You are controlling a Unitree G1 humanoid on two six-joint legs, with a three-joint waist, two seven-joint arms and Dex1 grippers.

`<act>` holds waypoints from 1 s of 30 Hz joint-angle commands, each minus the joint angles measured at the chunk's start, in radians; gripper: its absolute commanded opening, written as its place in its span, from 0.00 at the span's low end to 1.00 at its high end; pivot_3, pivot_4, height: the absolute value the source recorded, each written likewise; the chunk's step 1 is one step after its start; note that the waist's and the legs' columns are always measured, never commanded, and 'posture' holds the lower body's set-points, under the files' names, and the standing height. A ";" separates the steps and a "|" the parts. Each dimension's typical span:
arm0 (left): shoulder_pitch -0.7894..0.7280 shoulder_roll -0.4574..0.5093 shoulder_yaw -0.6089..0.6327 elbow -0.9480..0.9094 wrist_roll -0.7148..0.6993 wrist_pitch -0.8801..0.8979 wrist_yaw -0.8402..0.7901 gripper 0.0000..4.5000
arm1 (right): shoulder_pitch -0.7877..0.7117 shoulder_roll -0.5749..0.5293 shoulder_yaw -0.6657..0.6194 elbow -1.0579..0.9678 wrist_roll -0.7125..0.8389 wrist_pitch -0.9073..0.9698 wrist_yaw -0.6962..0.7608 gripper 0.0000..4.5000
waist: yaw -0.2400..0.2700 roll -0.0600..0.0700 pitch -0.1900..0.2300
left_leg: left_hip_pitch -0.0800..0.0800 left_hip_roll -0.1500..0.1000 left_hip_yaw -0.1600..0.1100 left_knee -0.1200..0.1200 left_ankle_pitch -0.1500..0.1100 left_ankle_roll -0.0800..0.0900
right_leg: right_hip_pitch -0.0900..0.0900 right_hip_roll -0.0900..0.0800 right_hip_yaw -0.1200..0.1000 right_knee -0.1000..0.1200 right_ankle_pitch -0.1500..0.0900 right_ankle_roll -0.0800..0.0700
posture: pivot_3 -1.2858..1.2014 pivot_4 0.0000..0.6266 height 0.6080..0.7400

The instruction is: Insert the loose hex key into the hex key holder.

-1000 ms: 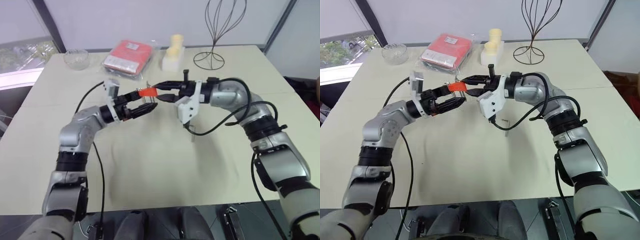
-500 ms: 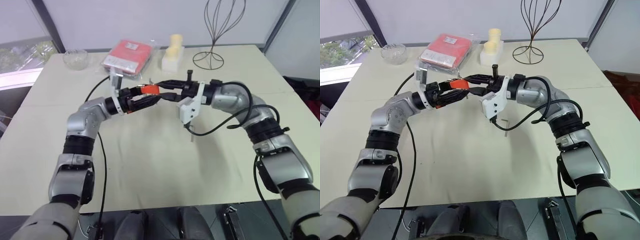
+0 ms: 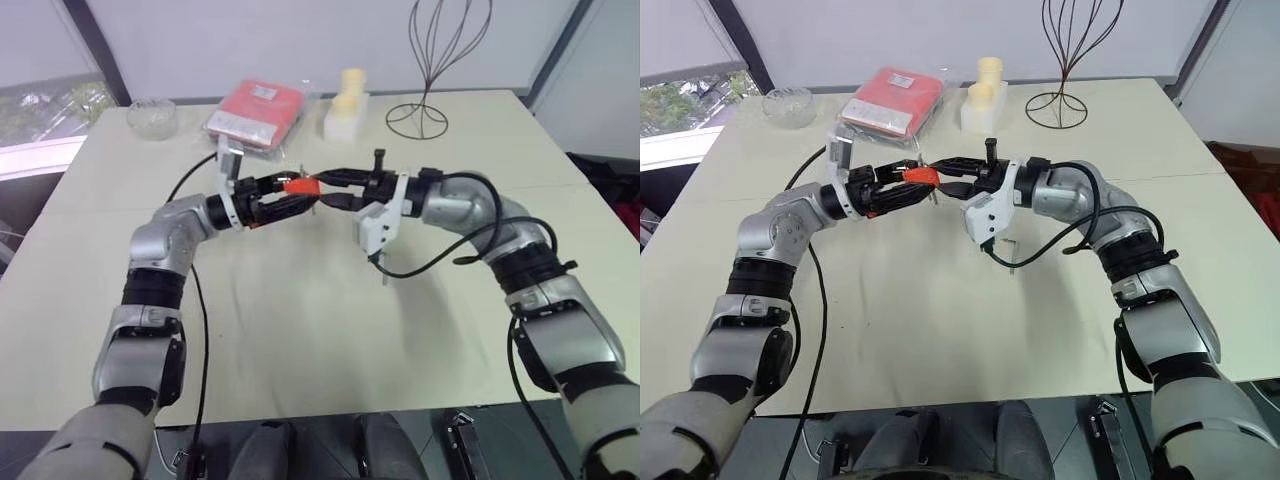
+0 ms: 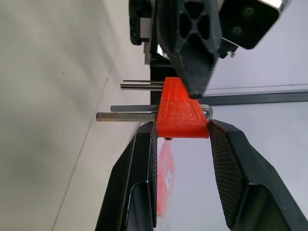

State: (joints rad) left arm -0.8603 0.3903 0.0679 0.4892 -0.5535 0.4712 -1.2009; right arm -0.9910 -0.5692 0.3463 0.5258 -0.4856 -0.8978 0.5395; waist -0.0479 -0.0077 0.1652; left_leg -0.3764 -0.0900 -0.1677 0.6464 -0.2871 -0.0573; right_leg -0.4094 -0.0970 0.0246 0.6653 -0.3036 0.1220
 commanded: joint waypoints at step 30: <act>0.023 -0.030 0.011 -0.071 0.018 -0.032 0.053 0.52 | 0.041 0.016 -0.018 -0.134 0.054 0.089 0.009 0.22 | 0.001 0.000 0.000 | 0.000 0.000 0.000 0.001 0.000 0.000 | 0.000 0.000 0.000 0.001 0.000 0.000 | 0.52 0.24 1.00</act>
State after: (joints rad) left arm -0.8332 0.3599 0.0565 0.4559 -0.5243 0.4481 -1.1502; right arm -0.9425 -0.5588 0.3499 0.4279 -0.4558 -0.8116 0.5652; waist -0.0468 -0.0077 0.1652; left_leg -0.3764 -0.0899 -0.1677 0.6470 -0.2871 -0.0573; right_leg -0.4093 -0.0971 0.0246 0.6658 -0.3033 0.1223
